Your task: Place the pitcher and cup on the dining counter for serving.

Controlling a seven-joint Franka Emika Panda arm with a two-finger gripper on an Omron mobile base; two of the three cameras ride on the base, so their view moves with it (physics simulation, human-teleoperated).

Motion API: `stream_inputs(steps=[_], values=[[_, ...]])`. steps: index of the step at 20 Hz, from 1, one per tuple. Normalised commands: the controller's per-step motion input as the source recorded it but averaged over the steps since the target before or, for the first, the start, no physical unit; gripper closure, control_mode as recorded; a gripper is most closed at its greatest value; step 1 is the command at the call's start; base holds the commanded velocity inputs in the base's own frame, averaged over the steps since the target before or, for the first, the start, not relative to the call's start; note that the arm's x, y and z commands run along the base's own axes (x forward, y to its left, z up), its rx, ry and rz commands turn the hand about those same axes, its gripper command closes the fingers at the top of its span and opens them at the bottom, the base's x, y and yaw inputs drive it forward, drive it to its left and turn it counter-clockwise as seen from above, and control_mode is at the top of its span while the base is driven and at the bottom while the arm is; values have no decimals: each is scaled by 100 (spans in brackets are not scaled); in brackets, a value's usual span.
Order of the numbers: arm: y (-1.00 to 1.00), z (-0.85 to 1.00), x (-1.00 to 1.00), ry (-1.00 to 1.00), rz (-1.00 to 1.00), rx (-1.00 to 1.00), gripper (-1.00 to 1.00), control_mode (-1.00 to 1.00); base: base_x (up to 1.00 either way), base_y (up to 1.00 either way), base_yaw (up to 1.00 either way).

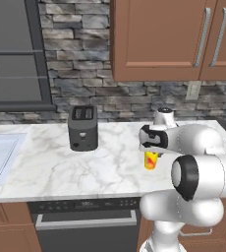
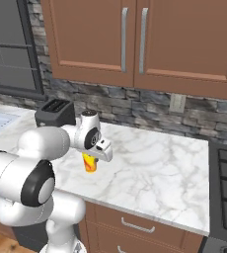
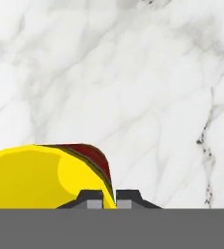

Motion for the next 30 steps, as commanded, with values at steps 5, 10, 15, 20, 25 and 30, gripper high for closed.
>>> stream_inputs(steps=[5,10,15,20,25,30], values=[[0,28,-18,-10,0,0,100,-100,0,0,0],[0,75,-44,-14,3,0,100,-100,0,0,0],[0,91,-56,-8,0,0,100,-100,0,0,0],[17,82,-68,-10,4,0,100,-100,0,0,0],[6,57,-72,-16,7,0,100,100,-20,2,6],[0,0,0,0,0,0,100,100,-79,15,74]])
